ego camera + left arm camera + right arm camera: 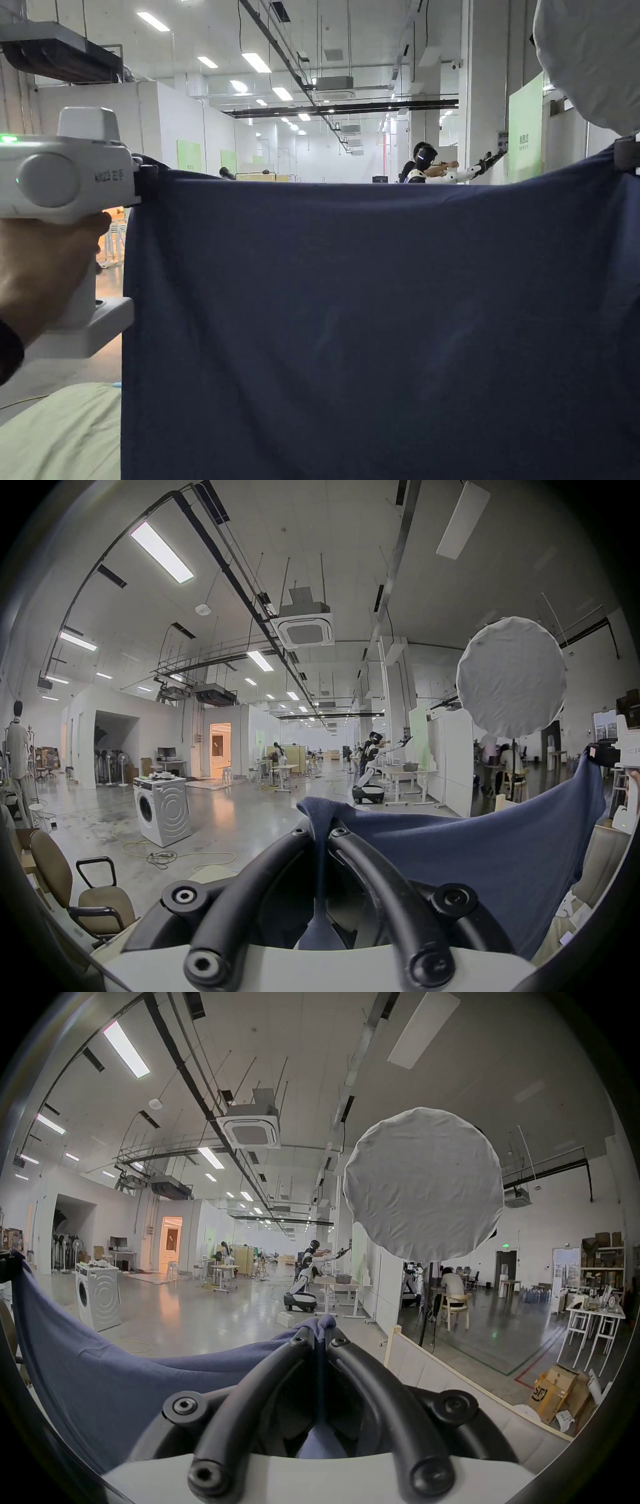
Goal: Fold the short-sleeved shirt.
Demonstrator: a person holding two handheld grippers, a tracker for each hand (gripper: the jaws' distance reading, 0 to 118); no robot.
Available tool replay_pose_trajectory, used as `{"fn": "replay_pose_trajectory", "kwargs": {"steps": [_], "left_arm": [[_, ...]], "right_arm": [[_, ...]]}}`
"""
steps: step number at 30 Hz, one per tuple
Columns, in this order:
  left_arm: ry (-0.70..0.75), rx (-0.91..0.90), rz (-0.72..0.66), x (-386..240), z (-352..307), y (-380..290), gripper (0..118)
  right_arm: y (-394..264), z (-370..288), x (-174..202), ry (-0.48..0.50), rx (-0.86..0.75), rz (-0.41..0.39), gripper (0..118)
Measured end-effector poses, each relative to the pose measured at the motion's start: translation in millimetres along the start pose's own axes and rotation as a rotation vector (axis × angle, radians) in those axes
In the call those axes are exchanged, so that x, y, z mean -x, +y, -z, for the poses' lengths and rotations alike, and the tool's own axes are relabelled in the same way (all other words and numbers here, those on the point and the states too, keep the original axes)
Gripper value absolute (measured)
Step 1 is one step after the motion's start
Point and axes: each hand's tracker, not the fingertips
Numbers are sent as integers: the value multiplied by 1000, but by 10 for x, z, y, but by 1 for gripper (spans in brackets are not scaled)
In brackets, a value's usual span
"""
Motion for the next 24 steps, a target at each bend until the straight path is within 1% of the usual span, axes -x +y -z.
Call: {"fn": "replay_pose_trajectory", "kwargs": {"steps": [2,5,8,11,12,13,14,15,17,18,19,22,24], "left_arm": [[4,-19,12,-14,101,-35,5],[27,-40,45,-82,243,-121,5],[34,-18,45,-108,453,-224,5],[43,2,35,-108,667,-355,5],[41,-4,1,-106,696,-391,5],[31,-2,-29,-83,770,-470,5],[18,8,-49,-61,837,-539,5],[26,15,-39,-48,912,-592,5],[49,8,-18,-72,1011,-687,5],[58,5,-20,-88,1064,-710,5],[64,-2,-24,-98,1108,-730,5],[82,11,-25,-152,1310,-779,5],[90,31,7,-207,1465,-823,5]], "right_arm": [[-51,91,52,-8,3,-8,4],[-147,231,138,-6,7,5,4],[-239,396,248,6,14,-22,4],[-335,576,343,14,19,-26,4],[-392,617,366,16,8,-20,4],[-451,662,383,9,-4,11,4],[-498,721,399,15,5,25,4],[-532,793,412,21,1,14,4],[-491,939,486,-11,9,-28,4],[-475,1015,490,17,28,15,4],[-466,1066,508,8,24,24,4],[-447,1297,592,-8,30,14,4],[-473,1472,615,-5,47,7,4]]}}
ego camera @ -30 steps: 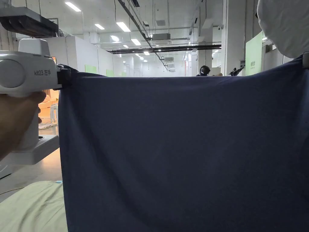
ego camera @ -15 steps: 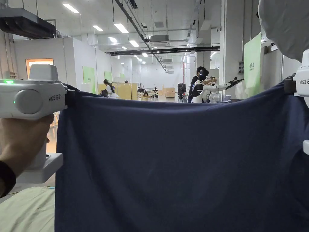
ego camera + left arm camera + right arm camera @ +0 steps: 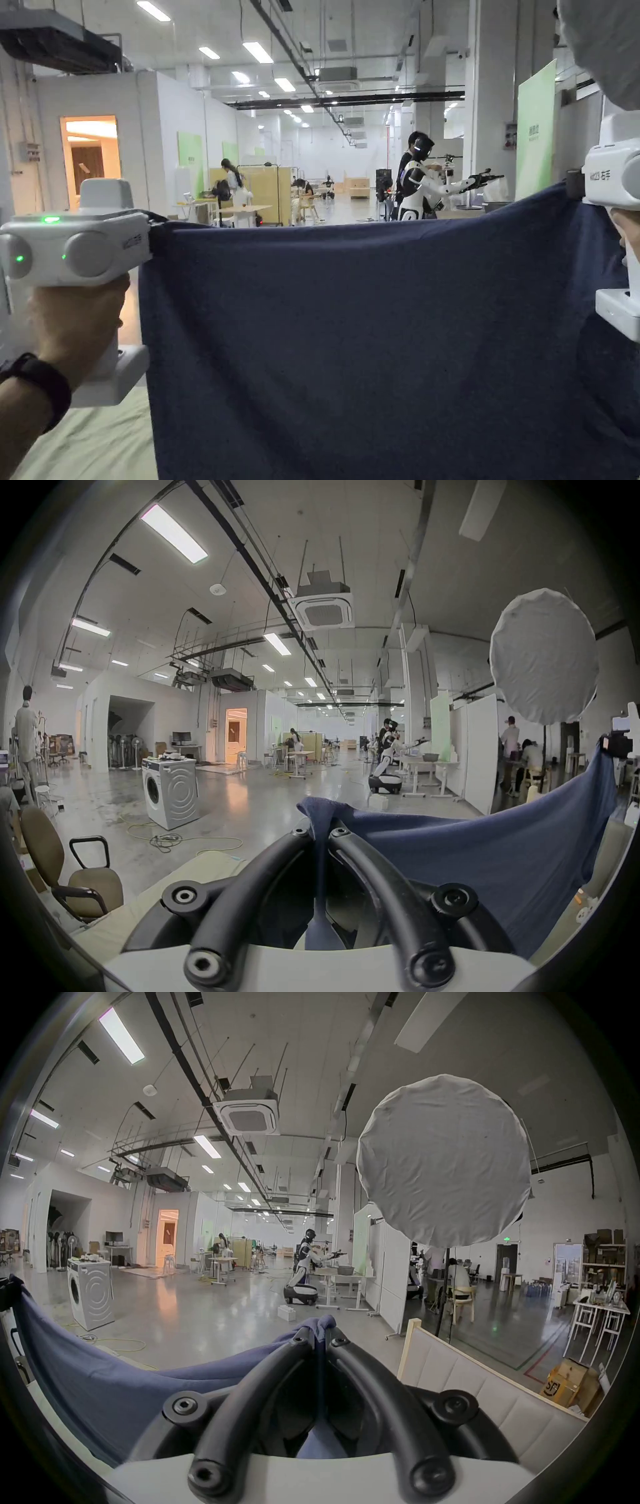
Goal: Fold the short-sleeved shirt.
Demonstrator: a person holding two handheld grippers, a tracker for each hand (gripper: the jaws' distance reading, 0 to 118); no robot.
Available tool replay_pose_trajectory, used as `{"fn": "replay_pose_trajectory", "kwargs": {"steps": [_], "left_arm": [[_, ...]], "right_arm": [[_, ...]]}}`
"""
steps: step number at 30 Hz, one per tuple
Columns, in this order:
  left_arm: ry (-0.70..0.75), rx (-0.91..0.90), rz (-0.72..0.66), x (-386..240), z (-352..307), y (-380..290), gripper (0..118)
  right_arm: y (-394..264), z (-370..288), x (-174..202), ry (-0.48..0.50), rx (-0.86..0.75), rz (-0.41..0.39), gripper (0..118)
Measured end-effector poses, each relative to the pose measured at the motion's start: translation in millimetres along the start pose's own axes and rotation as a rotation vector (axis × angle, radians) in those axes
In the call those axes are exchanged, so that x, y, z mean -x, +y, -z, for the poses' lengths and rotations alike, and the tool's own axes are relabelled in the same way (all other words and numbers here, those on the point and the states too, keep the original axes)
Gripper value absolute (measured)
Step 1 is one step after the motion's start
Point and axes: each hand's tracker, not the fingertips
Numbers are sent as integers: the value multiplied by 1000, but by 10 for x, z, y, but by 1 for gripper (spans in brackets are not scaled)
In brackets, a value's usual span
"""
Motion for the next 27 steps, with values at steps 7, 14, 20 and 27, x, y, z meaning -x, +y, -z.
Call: {"fn": "replay_pose_trajectory", "kwargs": {"steps": [7,14,20,27], "left_arm": [[-17,4,-9,-97,250,-167,5],[-67,68,15,-93,231,-697,5],[-119,168,9,-17,6,-1371,5],[-217,184,-45,204,-700,-1889,5]], "right_arm": [[-199,227,61,19,41,-21,4],[-795,164,78,79,93,-26,4],[-1534,-264,49,213,167,91,4],[-2051,-1174,-29,262,123,39,4]]}}
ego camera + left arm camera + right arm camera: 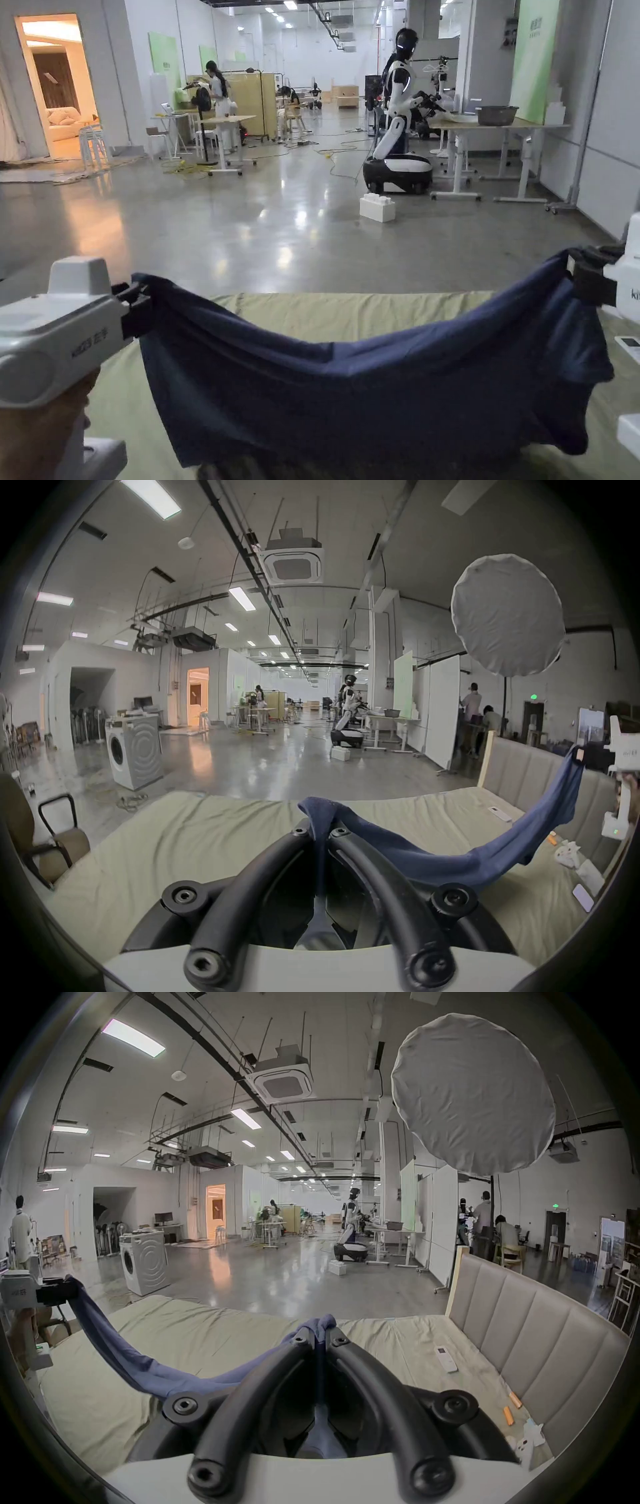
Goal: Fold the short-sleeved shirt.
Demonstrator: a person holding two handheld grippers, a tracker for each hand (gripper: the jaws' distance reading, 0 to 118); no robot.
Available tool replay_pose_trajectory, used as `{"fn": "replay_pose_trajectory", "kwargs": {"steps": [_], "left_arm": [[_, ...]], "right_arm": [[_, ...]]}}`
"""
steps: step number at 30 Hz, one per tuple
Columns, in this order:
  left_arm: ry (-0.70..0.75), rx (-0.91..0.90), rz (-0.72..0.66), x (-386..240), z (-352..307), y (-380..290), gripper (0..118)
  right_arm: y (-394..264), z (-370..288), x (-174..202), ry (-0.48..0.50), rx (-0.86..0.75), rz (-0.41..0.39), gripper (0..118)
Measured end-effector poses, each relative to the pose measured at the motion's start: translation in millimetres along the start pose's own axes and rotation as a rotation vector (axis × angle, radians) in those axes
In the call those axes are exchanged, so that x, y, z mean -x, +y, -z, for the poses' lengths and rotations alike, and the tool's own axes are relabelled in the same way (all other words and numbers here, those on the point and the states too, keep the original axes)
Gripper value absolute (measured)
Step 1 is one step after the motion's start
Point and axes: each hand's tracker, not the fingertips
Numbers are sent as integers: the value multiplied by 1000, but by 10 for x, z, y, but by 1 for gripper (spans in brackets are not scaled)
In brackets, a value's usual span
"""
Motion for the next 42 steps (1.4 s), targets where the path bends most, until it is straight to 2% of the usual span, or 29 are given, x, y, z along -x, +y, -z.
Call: {"fn": "replay_pose_trajectory", "kwargs": {"steps": [2,3,4,5,6,7,9,10,11,12,13,14,17,18,19,20,22,24,26,28,29,30,31,32,33,34,36,39,42], "left_arm": [[-25,8,-31,18,-216,-242,5],[-35,31,-40,30,-332,-378,5],[-55,44,-71,47,-453,-509,5],[-79,42,-81,53,-610,-666,5],[-99,48,-95,36,-742,-790,5],[-62,48,-79,41,-946,-969,5],[-87,142,-102,138,-1186,-1271,5],[-75,180,-136,179,-1321,-1419,5],[-88,204,-158,221,-1484,-1575,5],[-101,238,-148,256,-1658,-1740,5],[-83,269,-128,261,-1819,-1868,5],[-80,280,-129,280,-1954,-1987,5],[-75,331,-162,337,-2330,-2316,5],[-73,359,-182,391,-2412,-2425,5],[-75,374,-194,437,-2487,-2537,5],[-49,389,-191,467,-2535,-2624,5],[-48,440,-216,527,-2591,-2802,5],[-45,487,-200,557,-2591,-2952,5],[-50,504,-176,535,-2576,-3040,5],[-53,530,-149,507,-2549,-3117,5],[-56,538,-130,496,-2542,-3144,8],[-61,551,-123,492,-2516,-3175,18],[-56,565,-123,492,-2497,-3189,35],[-44,576,-117,496,-2490,-3208,64],[-32,583,-112,482,-2506,-3205,83],[-16,595,-113,493,-2509,-3208,83],[5,627,-153,525,-2547,-3159,92],[26,524,-157,511,-2711,-2962,92],[79,403,-54,267,-2920,-2559,92]], "right_arm": [[-261,-279,18,33,79,69,4],[-330,-443,42,27,25,5,4],[-455,-557,64,39,55,12,4],[-677,-715,81,50,139,96,4],[-745,-884,99,49,81,6,4],[-941,-1043,101,40,169,80,4],[-1177,-1358,110,39,202,91,4],[-1348,-1510,112,37,276,167,4],[-1476,-1671,121,29,260,167,4],[-1722,-1870,97,27,321,219,4],[-1863,-2003,114,28,345,232,4],[-1994,-2131,140,21,374,242,4],[-2360,-2523,256,22,458,195,4],[-2447,-2593,274,16,491,210,4],[-2585,-2687,284,12,531,257,4],[-2677,-2742,290,21,549,261,4],[-2868,-2797,312,-24,598,258,4],[-3075,-2789,268,0,664,293,4],[-3182,-2763,283,-15,683,277,4],[-3219,-2737,246,-15,699,301,5],[-3225,-2728,222,-19,703,322,19],[-3214,-2708,187,-30,720,338,43],[-3210,-2700,161,-43,739,346,70],[-3217,-2707,116,-55,741,345,84],[-3211,-2724,89,-69,748,335,82],[-3183,-2770,67,-93,733,320,82],[-3102,-2873,30,-125,679,311,81],[-2899,-3025,-14,-107,510,301,83],[-2516,-3113,74,-130,413,250,85]]}}
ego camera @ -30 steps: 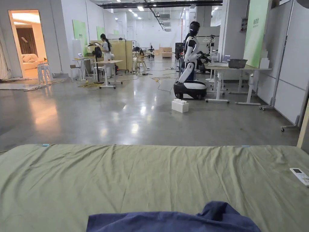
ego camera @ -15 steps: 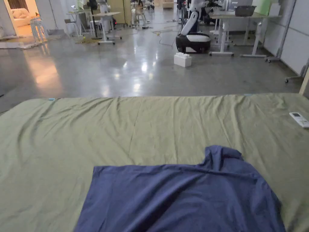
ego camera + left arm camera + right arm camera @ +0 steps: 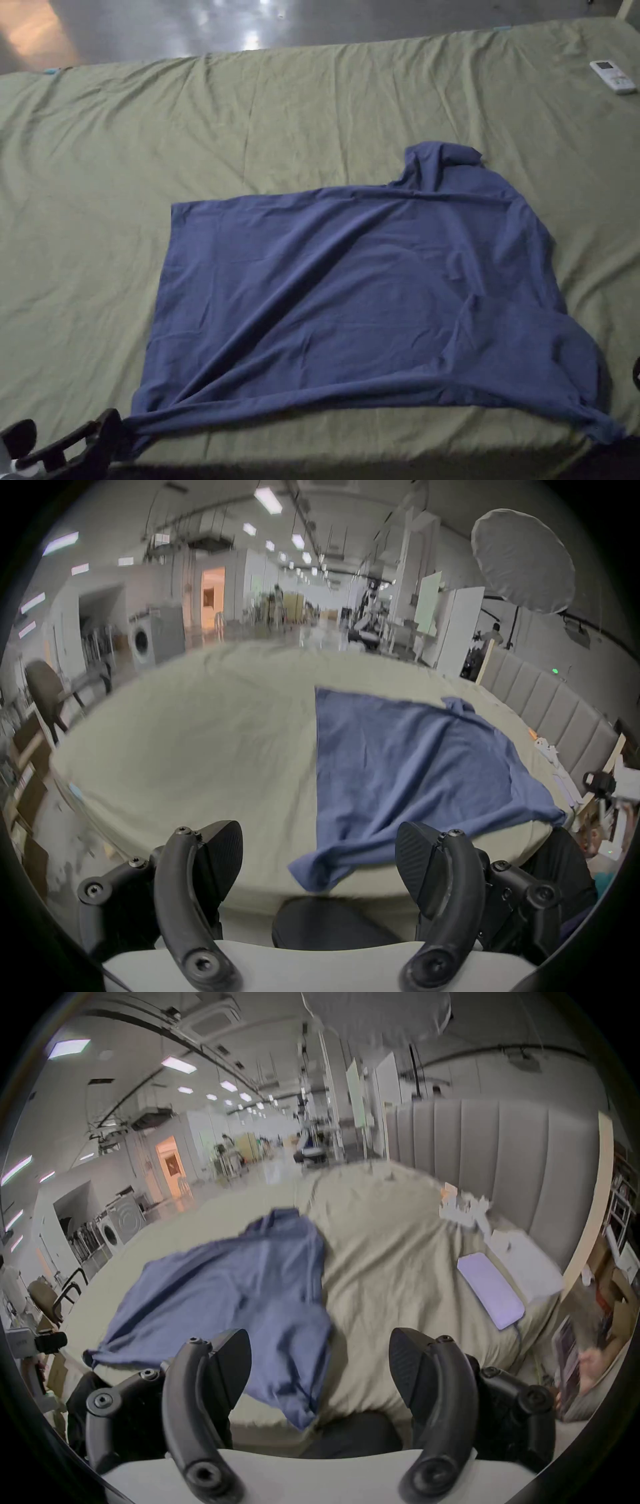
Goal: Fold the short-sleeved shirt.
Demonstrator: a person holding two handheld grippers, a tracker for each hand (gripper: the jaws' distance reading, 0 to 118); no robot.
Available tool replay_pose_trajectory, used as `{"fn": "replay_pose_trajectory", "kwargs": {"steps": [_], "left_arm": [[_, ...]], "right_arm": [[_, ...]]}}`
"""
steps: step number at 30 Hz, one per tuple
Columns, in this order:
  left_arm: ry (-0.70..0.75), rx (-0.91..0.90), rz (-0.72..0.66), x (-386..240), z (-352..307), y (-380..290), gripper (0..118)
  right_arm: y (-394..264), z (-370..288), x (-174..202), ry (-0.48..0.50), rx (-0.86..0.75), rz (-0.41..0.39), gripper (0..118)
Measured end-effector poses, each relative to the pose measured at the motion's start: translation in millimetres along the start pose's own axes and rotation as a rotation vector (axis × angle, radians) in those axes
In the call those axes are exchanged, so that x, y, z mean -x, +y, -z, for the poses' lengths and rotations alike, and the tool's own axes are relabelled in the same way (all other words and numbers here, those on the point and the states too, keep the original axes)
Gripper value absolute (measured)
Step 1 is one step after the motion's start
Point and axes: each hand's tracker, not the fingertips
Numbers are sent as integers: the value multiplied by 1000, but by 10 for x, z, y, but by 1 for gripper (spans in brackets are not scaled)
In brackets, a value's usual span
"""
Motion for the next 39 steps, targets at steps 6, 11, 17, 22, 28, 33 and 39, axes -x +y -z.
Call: {"fn": "replay_pose_trajectory", "kwargs": {"steps": [6,11,17,22,28,33,39], "left_arm": [[-60,-262,-64,-603,-704,484,90],[77,-430,82,-920,-1012,667,62],[39,-404,15,-833,-919,576,2],[-8,-364,24,-775,-954,507,0],[-2,-336,48,-687,-906,461,0],[-7,-194,26,-352,-609,233,0],[-61,1,-91,17,-95,-147,60]], "right_arm": [[369,-492,607,-29,-315,-88,85],[461,-526,811,53,-319,-192,82],[371,-455,848,170,-260,-64,0],[355,-444,885,154,-260,-67,0],[421,-410,926,158,-256,-64,0],[355,-415,943,174,-226,-90,0],[212,-335,993,162,-128,-86,0]]}}
